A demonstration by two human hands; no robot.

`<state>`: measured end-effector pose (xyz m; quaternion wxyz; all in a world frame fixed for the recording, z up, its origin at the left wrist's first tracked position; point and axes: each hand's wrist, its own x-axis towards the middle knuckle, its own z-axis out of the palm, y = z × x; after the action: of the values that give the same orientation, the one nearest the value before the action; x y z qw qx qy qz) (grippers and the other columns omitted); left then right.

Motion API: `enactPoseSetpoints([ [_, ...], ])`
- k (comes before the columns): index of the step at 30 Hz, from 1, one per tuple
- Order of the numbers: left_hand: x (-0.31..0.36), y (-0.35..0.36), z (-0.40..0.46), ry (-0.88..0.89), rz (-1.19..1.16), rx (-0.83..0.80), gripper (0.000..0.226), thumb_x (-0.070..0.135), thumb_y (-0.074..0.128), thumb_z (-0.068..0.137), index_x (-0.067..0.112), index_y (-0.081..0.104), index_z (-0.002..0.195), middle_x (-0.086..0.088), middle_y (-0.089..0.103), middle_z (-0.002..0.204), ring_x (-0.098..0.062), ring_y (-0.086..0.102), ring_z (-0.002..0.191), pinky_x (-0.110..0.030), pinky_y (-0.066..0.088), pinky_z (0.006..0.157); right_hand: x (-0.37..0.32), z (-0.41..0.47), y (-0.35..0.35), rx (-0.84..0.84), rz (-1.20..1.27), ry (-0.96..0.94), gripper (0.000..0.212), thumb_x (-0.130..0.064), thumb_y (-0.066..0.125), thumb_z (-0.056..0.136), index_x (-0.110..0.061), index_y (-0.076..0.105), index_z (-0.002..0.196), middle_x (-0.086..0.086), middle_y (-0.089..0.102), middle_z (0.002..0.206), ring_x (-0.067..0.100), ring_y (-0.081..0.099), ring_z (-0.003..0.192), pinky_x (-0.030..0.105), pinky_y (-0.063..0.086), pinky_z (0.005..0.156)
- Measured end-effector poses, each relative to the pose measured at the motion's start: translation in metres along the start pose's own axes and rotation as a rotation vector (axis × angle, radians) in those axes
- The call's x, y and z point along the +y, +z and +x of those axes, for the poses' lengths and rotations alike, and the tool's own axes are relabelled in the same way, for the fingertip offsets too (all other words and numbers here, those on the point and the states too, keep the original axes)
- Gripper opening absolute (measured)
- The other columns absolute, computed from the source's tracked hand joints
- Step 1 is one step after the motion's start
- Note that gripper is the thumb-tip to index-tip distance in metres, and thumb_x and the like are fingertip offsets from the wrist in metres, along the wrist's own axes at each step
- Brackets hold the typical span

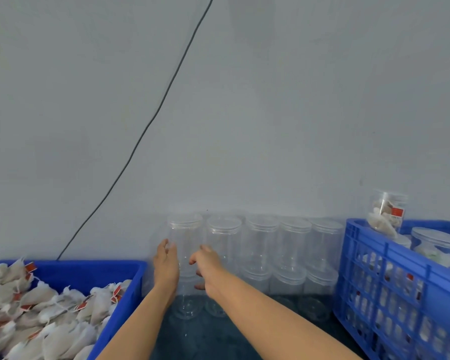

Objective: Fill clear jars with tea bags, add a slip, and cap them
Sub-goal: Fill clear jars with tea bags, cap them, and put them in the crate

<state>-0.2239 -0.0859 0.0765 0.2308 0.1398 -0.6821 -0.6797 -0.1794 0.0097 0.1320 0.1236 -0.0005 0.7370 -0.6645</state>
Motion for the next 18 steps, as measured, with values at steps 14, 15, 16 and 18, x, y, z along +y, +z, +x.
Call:
enactPoseSetpoints([
  [14,-0.005,-0.035,-0.103,-0.054,-0.056,0.014,0.041,0.027,0.053,0.099,0.021,0.044,0.138,-0.013,0.022,0.144,-0.034,0.048,0.121,-0.043,0.040,0.105,0.034,-0.089,-0.001,0.004,-0.270,-0.281,0.066,0.004,0.034,0.090,-0.019,0.026,0.151,-0.006,0.022,0.152,0.014,0.033,0.136,0.009,0.032,0.091],
  [15,-0.007,-0.039,-0.113,-0.070,-0.103,0.033,0.036,0.027,0.054,0.099,0.024,0.046,0.133,-0.013,0.023,0.142,-0.035,0.049,0.120,-0.046,0.040,0.106,0.040,-0.095,-0.002,0.003,-0.305,-0.306,0.066,0.004,0.035,0.090,-0.021,0.027,0.150,-0.008,0.023,0.150,0.013,0.035,0.134,0.007,0.033,0.089],
  [16,-0.008,-0.042,-0.122,-0.087,-0.153,0.053,0.030,0.029,0.053,0.098,0.025,0.046,0.127,-0.013,0.026,0.140,-0.035,0.050,0.118,-0.049,0.041,0.106,0.048,-0.102,-0.004,0.006,-0.336,-0.333,0.066,0.003,0.036,0.089,-0.022,0.028,0.150,-0.009,0.025,0.149,0.012,0.037,0.131,0.009,0.033,0.090],
  [18,-0.009,-0.043,-0.141,-0.126,-0.243,0.078,0.028,0.035,0.053,0.098,0.022,0.042,0.120,-0.015,0.036,0.135,-0.033,0.051,0.116,-0.050,0.043,0.104,0.062,-0.116,-0.008,0.010,-0.381,-0.398,0.067,0.004,0.037,0.089,-0.024,0.032,0.149,-0.013,0.030,0.145,0.006,0.039,0.125,0.015,0.033,0.096],
])
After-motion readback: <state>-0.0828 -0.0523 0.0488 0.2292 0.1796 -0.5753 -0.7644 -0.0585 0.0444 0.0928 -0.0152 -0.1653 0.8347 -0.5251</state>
